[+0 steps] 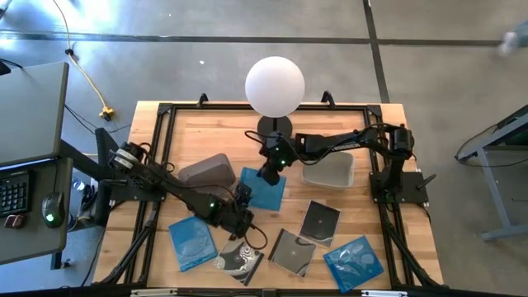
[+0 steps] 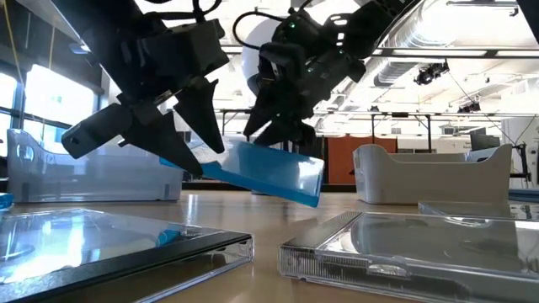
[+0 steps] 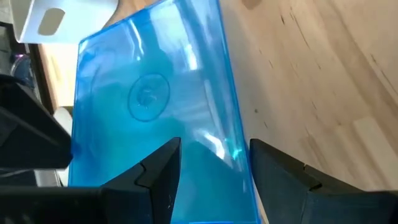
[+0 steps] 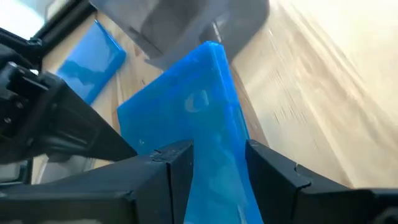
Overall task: Pick & place jewel cases by type
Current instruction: Put the top blue cd case into the black bin
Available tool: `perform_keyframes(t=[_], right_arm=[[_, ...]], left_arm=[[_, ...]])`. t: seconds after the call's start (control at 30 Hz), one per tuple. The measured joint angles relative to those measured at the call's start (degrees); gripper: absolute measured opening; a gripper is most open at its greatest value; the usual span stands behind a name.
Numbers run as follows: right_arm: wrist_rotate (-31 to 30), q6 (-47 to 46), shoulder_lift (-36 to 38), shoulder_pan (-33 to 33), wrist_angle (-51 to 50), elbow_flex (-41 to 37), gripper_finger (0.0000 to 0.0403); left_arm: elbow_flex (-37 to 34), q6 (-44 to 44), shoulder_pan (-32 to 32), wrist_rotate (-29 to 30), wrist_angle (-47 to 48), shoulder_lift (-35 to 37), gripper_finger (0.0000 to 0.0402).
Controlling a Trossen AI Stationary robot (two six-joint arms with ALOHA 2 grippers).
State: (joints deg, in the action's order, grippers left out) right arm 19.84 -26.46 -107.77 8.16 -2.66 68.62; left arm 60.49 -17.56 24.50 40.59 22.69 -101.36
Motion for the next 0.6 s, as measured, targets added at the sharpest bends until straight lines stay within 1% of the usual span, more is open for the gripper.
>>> perform_keyframes(t=[0.2, 0.37, 0.5, 0.6], right_arm=[[0.13, -0.32, 0.00, 0.00, 1.25, 0.00, 0.0138], [1.22, -0.47, 0.31, 0.00, 1.17, -0.02, 0.0138], [1.65, -0.20, 2.30, 0.00, 2.41, -0.02, 0.0138], [1.91, 0.50, 4.45, -0.19, 3.48, 0.07, 0.0138]], left_arm=[[0.00, -0.16, 1.18, 2.50, 0.48, 0.00, 0.0182], [0.00, -0.62, 2.25, 6.36, 0.40, 0.04, 0.0182], [0.02, -1.52, 2.54, 7.58, 0.30, 0.07, 0.0182], [0.27, -1.62, 2.59, 10.24, 1.09, 0.07, 0.0182]])
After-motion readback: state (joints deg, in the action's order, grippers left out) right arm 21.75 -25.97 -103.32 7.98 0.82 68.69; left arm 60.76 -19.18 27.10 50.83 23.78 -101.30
